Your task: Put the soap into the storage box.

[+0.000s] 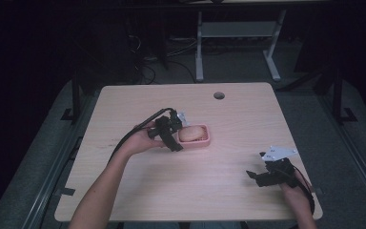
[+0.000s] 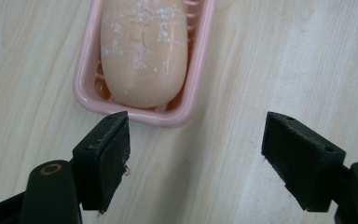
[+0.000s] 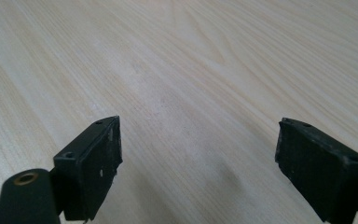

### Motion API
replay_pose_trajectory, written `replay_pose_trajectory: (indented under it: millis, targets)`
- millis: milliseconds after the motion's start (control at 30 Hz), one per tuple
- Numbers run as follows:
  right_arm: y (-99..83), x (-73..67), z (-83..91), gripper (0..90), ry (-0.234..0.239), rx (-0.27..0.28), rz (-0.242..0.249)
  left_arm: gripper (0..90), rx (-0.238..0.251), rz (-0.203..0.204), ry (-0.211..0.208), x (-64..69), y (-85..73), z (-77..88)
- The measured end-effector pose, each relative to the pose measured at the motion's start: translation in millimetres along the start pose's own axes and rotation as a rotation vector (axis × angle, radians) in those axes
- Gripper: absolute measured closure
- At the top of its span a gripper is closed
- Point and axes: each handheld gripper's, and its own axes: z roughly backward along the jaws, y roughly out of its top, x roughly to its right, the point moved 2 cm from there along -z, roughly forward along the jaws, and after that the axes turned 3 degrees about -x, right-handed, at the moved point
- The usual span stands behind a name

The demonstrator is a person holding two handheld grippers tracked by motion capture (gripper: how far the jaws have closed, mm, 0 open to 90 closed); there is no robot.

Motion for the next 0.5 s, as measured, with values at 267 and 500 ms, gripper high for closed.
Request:
replay_pose_trajectory:
  millis: [267, 500]
  targets:
    - [-0.2, 0.9, 0.6, 13.9, -0.001, 0.005, -0.009, 23.2, 0.006, 0.005, -0.005, 5.7, -11.9, 0.4]
    - [-0.5, 1.1, 0.4, 14.0, -0.002, 0.003, -0.013, 23.2, -0.005, 0.011, -0.001, 10.0, -20.8, -0.9]
